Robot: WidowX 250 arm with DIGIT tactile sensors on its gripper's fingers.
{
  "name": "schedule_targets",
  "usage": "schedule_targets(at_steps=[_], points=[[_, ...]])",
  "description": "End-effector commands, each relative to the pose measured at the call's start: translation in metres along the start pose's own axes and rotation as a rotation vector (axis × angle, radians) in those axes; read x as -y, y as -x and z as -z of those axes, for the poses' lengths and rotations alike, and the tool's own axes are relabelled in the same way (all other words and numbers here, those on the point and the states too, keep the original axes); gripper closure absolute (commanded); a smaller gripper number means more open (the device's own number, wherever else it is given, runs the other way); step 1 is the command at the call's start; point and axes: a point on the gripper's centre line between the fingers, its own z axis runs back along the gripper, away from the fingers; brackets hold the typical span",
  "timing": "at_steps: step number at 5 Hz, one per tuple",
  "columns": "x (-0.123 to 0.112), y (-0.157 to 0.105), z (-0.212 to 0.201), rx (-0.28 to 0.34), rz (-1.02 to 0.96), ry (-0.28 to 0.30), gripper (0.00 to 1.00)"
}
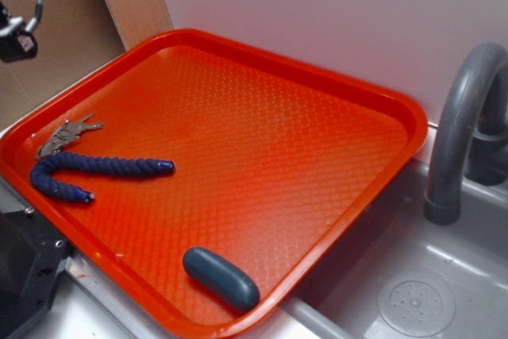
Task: Grab the silver keys.
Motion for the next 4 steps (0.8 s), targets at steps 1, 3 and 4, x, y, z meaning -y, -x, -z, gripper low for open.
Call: schedule_targets(at_steps=[1,3,4], points=[[-0.002,0.016,0.034,-0.013,0.016,0.018,0.00],[0.018,0.018,0.063,0.018,0.010,0.006,0.00],[0.036,0.013,0.080,0.032,0.044,-0.028,0.00]])
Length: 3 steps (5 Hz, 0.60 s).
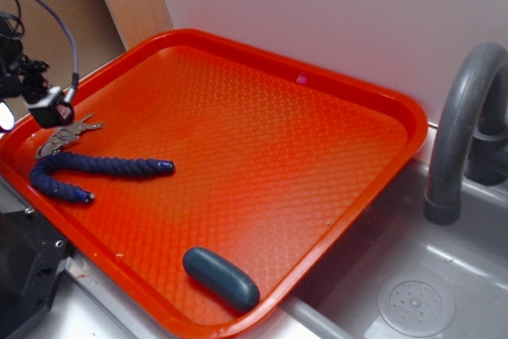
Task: Grab the silver keys.
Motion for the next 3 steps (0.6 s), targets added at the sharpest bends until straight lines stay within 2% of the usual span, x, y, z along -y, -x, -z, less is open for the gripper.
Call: schedule_targets(at_steps=[1,2,3], points=[[0.019,-0.009,0.020,0.061,0.073,-0.085,0.00],[0.021,-0.025,0.035,0.087,0.097,-0.138,0.20],[0.015,-0.030,0.040,0.106,0.112,-0.169,1.00]])
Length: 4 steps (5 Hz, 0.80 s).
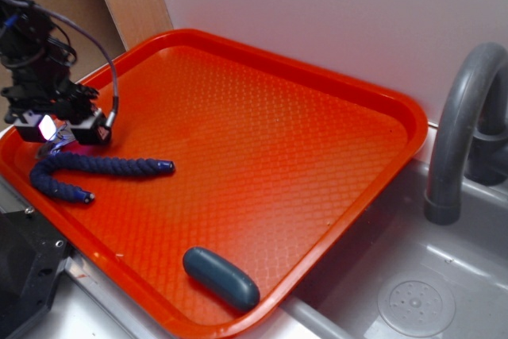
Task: Grab the silver keys.
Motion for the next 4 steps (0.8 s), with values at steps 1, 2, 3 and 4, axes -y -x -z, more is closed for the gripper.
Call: schedule_targets(at_steps=[1,2,3,4], points=[[-0.008,-0.003,0.007,0.045,0.049,-0.033,1.00],[-0.006,-0.005,0.011,0.068,0.057,-0.049,1.00],[-0.007,-0.007,0.020,0.060,0.066,-0.074,1.00],[-0.008,-0.002,0.003,0.014,0.092,-0.038,1.00]])
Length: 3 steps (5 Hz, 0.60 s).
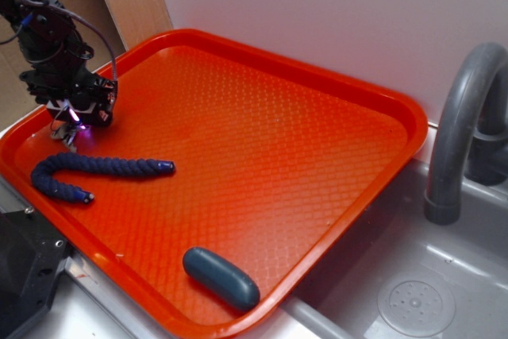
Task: Grab the silver keys.
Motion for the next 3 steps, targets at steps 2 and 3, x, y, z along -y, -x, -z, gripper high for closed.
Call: schedule_targets(at_steps=[2,3], points=[[0.056,0.005,-0.114,-0.181,0.272,0.341,1.00],[0.083,0.025,-0.176,-0.116,0.321,0.402,1.00]])
